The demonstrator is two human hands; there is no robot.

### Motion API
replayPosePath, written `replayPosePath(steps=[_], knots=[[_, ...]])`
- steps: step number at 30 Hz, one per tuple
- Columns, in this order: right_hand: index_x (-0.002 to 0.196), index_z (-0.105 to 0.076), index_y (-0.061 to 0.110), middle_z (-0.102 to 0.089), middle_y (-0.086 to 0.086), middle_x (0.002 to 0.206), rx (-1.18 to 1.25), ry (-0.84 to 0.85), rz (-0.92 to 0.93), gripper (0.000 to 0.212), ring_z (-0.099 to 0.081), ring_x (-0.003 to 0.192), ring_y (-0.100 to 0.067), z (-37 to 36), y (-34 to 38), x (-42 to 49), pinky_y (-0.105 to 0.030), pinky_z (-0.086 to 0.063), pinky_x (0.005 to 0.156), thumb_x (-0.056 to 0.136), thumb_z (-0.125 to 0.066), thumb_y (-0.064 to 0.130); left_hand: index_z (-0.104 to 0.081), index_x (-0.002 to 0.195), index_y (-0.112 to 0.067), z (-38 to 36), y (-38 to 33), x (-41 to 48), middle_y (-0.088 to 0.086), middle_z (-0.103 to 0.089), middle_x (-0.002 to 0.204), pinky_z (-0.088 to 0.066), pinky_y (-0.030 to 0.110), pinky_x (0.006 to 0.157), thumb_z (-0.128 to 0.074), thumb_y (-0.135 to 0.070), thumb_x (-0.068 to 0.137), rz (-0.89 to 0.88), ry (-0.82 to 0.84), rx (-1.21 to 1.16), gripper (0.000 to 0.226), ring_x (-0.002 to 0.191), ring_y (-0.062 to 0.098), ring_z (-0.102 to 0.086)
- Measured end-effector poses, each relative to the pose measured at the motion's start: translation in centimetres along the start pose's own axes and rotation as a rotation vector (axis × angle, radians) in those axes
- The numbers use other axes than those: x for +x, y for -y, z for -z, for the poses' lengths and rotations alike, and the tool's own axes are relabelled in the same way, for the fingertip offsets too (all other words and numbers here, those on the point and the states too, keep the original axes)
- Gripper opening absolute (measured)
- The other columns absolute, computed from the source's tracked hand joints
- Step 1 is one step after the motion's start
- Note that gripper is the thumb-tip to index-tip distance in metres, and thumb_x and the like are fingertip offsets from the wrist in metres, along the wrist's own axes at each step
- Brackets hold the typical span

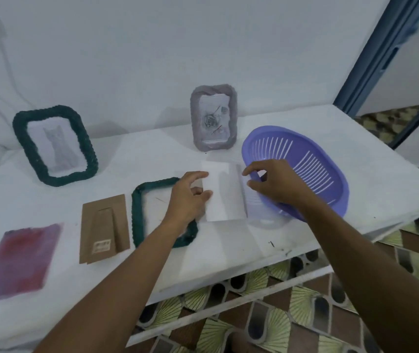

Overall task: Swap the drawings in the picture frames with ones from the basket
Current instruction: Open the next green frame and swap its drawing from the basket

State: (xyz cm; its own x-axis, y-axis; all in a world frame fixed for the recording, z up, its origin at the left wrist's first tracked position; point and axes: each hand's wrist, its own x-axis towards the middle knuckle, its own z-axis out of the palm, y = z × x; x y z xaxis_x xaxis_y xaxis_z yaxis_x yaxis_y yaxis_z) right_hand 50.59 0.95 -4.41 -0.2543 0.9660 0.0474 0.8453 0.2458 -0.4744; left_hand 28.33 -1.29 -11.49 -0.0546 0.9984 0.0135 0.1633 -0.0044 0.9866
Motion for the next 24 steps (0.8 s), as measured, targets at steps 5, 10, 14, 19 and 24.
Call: replayPosePath(steps=[5,10,14,19,24], knots=[[0.105,-0.071,0.025,-0.06,0.017,0.091,0.064,-0.074,-0.006,0.018,-0.055,0.069,0.007,2.4,-0.6,0.4,-0.006,-0.038,0.068,0.087,-0.067,0.023,-0.064,0.116,-0.023,-3.0,0.0,0.9,-0.007,-0.058,0.125,-0.057,0.033,0.084,-0.073,-0.003,0.081,0.025,0.02,-0.008,0.041,0.088,0.023,-0.063],[0.107,-0.071,0.025,-0.06,0.019,0.092,0.115,-0.082,-0.006,0.021,-0.056,0.07,0.007,3.2,-1.2,0.4,-0.012,-0.039,0.072,0.086,-0.068,0.024,-0.064,0.119,-0.015,-6.7,-0.3,1.0,-0.007,-0.058,0.122,-0.055,0.024,0.081,-0.074,-0.003,0.08,-0.035,0.009,0.107,0.042,0.079,0.017,-0.062],[0.107,-0.071,0.025,-0.059,0.017,0.084,0.13,-0.063,0.015,0.022,-0.056,0.063,0.005,2.6,-1.2,0.3,-0.015,-0.041,0.072,0.085,-0.07,0.025,-0.063,0.118,-0.013,-8.5,-0.3,1.2,-0.003,-0.058,0.12,-0.054,0.024,0.078,-0.075,-0.005,0.08,-0.052,0.003,0.177,0.041,0.08,0.017,-0.063],[0.109,-0.071,0.026,-0.068,0.012,0.105,0.102,-0.02,0.069,0.027,-0.061,0.066,0.003,0.8,-1.8,0.7,-0.013,-0.047,0.073,0.083,-0.073,0.032,-0.06,0.125,-0.011,-9.0,0.6,1.1,0.0,-0.057,0.124,-0.048,0.026,0.085,-0.074,-0.016,0.081,-0.183,-0.026,0.505,0.046,0.103,0.019,-0.057],[0.109,-0.071,0.026,-0.07,0.012,0.109,0.117,-0.021,0.081,0.027,-0.064,0.069,-0.002,0.0,-2.1,0.9,-0.002,-0.041,0.067,0.082,-0.072,0.033,-0.057,0.13,-0.019,-8.7,1.4,1.4,-0.004,-0.057,0.129,-0.038,0.033,0.089,-0.072,-0.045,0.079,-0.232,-0.038,0.837,0.059,0.114,0.023,-0.042]])
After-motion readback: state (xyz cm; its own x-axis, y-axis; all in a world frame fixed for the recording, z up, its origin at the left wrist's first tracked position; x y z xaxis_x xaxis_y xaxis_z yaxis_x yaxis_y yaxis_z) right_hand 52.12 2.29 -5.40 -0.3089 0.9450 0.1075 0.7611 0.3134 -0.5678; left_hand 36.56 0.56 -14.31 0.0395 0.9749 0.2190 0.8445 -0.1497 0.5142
